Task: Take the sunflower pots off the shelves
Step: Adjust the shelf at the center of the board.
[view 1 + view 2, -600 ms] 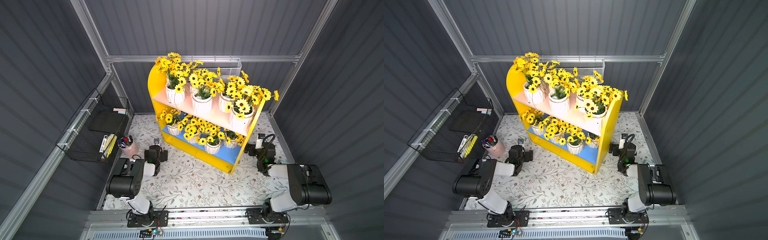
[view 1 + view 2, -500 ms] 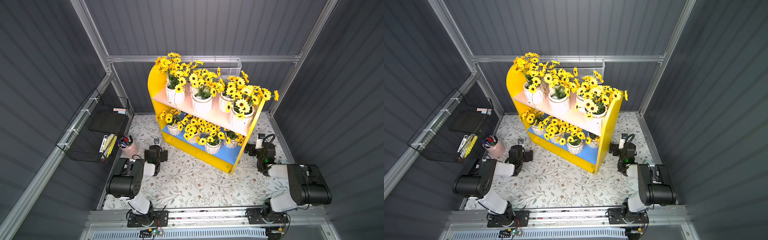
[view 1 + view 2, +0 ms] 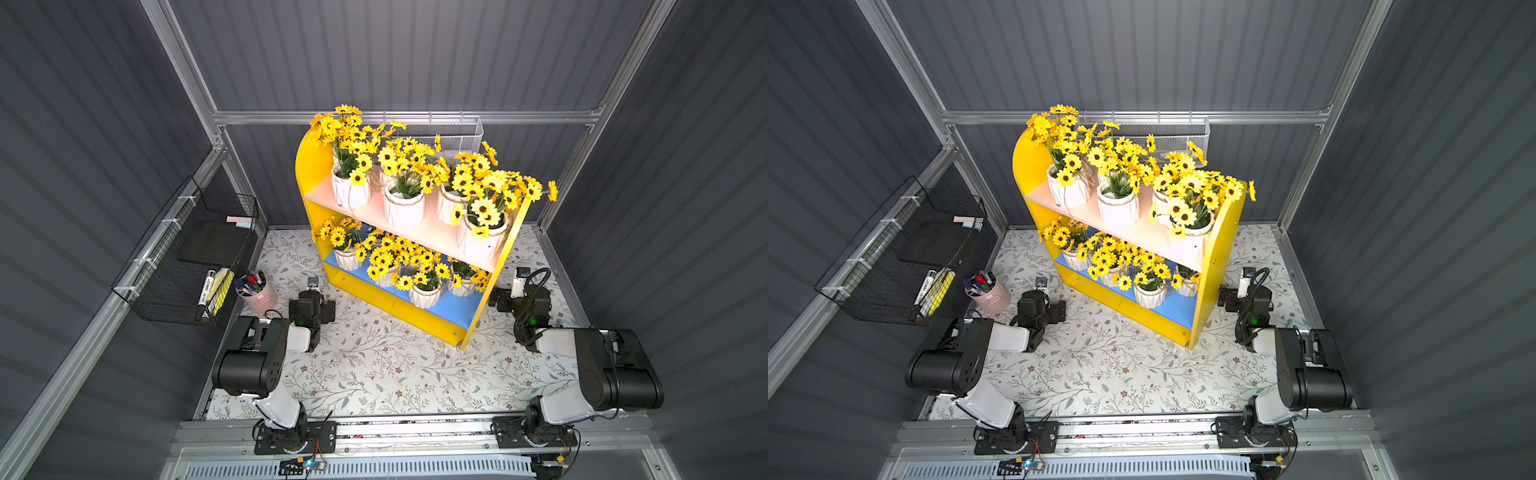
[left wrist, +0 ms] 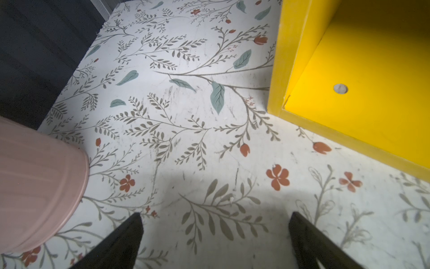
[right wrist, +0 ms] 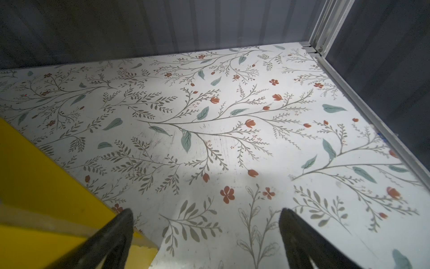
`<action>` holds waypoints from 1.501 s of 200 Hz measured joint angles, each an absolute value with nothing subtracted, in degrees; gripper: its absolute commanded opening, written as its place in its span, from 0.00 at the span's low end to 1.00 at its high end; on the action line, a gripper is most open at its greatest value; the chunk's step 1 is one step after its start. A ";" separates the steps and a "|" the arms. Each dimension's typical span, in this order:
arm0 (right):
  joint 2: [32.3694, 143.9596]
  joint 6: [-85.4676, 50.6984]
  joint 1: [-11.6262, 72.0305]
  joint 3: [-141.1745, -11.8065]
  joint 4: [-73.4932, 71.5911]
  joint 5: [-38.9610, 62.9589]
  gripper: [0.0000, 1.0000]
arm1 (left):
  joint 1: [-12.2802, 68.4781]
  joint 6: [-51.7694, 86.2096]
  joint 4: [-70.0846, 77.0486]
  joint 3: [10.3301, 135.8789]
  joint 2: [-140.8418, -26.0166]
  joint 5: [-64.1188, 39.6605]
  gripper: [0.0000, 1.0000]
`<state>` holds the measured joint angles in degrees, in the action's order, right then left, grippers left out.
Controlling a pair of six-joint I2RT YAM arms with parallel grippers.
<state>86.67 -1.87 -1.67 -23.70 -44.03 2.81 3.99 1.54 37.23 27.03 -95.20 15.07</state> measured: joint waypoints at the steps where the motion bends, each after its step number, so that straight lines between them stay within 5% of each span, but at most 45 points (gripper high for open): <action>1: 86.67 -1.87 -1.67 -23.70 -44.03 2.81 0.99 | 3.99 1.54 37.23 27.03 -95.20 15.07 0.99; 93: 86.67 -1.89 -1.65 -23.70 -44.12 2.39 0.99 | 4.16 1.21 37.12 27.03 -94.94 15.86 0.99; 116: 84.97 -1.93 -1.45 -23.62 -43.59 0.30 0.99 | 4.73 0.82 27.35 27.86 -89.06 16.73 0.99; 208: 58.59 -10.90 -0.40 -37.12 -10.70 -10.11 0.99 | 4.84 2.98 -4.49 36.77 -62.70 13.76 0.99; 300: 44.82 -26.46 -1.15 -37.69 12.19 0.23 0.99 | 4.84 15.88 -27.75 51.92 -54.89 2.02 0.99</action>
